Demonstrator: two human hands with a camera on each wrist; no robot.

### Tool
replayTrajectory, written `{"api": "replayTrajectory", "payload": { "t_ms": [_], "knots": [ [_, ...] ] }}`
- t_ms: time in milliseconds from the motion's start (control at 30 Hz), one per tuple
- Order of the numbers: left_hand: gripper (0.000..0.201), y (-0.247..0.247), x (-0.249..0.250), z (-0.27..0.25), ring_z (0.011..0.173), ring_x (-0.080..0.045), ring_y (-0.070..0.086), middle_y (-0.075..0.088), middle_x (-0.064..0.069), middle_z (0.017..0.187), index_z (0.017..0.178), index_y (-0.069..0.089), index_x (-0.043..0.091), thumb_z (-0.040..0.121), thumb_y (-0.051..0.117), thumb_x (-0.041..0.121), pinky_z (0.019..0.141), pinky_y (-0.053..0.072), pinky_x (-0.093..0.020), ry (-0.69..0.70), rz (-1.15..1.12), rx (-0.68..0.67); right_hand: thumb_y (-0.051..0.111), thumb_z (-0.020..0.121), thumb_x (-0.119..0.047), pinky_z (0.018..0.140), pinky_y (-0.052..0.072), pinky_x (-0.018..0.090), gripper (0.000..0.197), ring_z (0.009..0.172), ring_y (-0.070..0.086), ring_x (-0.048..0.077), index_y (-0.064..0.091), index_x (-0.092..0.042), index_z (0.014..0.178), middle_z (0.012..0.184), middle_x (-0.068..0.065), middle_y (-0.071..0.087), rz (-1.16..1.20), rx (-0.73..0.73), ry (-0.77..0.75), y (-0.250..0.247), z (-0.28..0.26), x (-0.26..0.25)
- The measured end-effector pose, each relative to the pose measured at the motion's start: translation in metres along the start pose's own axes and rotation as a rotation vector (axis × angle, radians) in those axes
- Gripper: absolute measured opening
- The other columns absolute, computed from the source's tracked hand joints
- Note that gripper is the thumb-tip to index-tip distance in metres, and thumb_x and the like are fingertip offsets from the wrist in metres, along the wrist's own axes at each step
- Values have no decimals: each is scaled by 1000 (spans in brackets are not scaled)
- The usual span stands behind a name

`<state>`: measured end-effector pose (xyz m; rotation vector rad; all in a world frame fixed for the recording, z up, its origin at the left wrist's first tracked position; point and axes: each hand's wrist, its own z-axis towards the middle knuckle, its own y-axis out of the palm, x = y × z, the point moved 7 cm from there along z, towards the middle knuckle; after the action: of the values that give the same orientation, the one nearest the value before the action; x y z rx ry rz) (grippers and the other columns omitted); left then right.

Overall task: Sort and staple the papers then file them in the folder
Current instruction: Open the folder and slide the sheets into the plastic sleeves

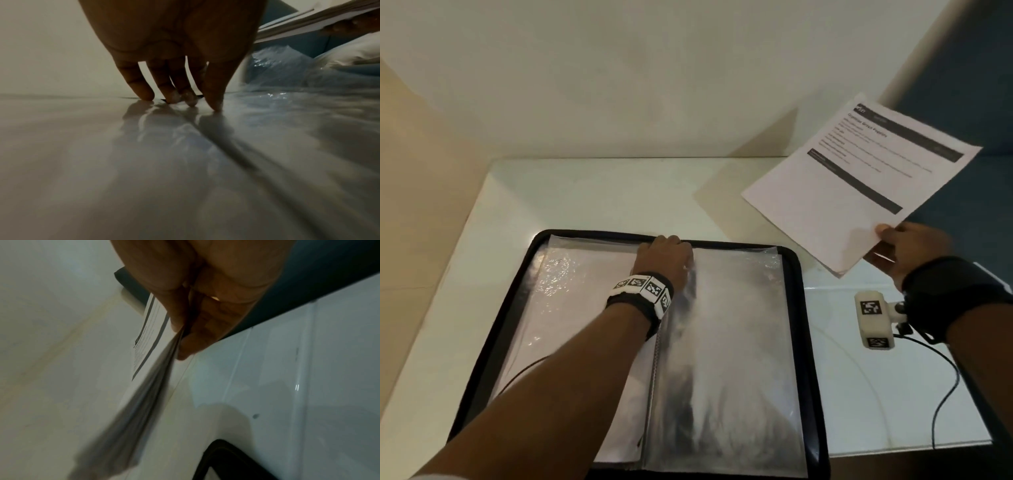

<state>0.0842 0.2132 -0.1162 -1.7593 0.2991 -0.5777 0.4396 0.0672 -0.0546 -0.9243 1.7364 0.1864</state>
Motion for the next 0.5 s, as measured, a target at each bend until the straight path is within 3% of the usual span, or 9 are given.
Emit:
{"api": "replayTrajectory", "payload": {
  "t_ms": [100,167,267,367,500],
  "knots": [
    [14,4,18,5,112,-19,50,58,9,107,97,58,32,84,57,38,89,34,-39,5,-44,-22,55,98,-11,54,50,26,16,69,63,12,59,-17,84,85,4,63,113,-61,20,16,0,-3],
    [8,5,31,7,110,-19,50,56,10,101,90,56,31,85,56,37,87,31,-39,20,-60,0,56,97,-10,50,51,24,16,66,63,15,62,-14,83,82,6,64,149,-78,-22,28,2,-12],
    [7,8,51,8,110,-17,50,46,15,93,86,49,33,85,56,35,89,27,-40,64,-96,-6,58,96,-10,54,53,27,16,73,64,22,64,-12,82,84,10,66,144,-108,-76,48,2,-29],
    [10,11,69,2,112,-15,50,53,15,104,101,54,35,92,52,38,100,23,-42,88,-186,-3,58,96,-6,55,56,26,15,73,67,21,64,-9,82,87,12,67,190,-132,-107,74,0,-40],
    [24,5,72,-9,112,-17,50,54,9,112,105,63,33,94,49,17,102,18,-40,58,-188,178,61,93,-7,67,60,36,11,80,70,28,66,3,94,99,21,69,205,-135,-149,108,-3,-39]
  ]
}}
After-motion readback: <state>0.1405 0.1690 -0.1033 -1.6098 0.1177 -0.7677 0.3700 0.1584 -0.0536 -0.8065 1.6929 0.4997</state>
